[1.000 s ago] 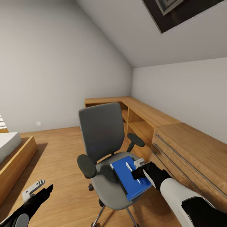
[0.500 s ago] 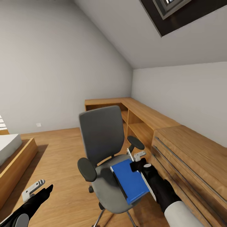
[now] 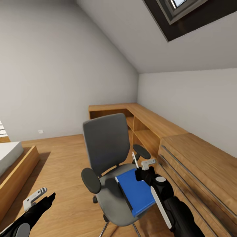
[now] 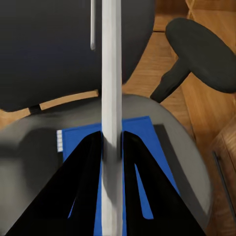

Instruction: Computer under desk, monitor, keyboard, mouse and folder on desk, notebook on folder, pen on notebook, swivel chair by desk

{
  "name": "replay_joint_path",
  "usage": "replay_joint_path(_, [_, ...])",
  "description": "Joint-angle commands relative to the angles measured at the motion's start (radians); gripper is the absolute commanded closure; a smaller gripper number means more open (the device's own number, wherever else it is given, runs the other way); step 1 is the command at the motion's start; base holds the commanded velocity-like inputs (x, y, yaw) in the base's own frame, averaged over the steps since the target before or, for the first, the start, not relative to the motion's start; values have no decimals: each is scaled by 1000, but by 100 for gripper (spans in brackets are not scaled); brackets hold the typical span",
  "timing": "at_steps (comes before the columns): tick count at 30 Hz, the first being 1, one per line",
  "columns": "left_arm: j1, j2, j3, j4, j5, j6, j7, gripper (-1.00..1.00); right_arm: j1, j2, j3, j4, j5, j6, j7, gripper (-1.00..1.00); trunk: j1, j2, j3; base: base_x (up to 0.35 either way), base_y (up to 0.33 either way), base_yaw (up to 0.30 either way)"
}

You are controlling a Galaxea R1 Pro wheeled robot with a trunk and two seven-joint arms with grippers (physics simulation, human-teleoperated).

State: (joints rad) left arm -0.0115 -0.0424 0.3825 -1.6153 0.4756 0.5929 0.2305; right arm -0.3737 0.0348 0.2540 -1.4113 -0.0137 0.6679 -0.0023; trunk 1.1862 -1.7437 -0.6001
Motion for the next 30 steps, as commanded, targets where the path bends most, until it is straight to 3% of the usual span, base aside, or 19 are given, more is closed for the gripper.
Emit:
replay_joint_path(1, [-1,-1,1,-1,11,5,7,-100,0,0,0,-2,-6,5,-1,100,-4,7,2,0,0,0])
replay_joint_path(6, [-1,-1,1,-2,11,5,6,-100,2,-3,-3,-31,-18,4,-1,100,-23,42,18,-1,4,-1])
replay_joint_path(18, [-1,1,2,-1,15,7,6,-100,3,-3,-20,-35,-18,3,-2,100,-69,126,55,-183,228,-236])
replay_joint_path(30, [-1,0,1,-2,15,5,6,-100,3,-3,-41,-41,-18,4,-2,100,-115,210,93,-181,174,-26])
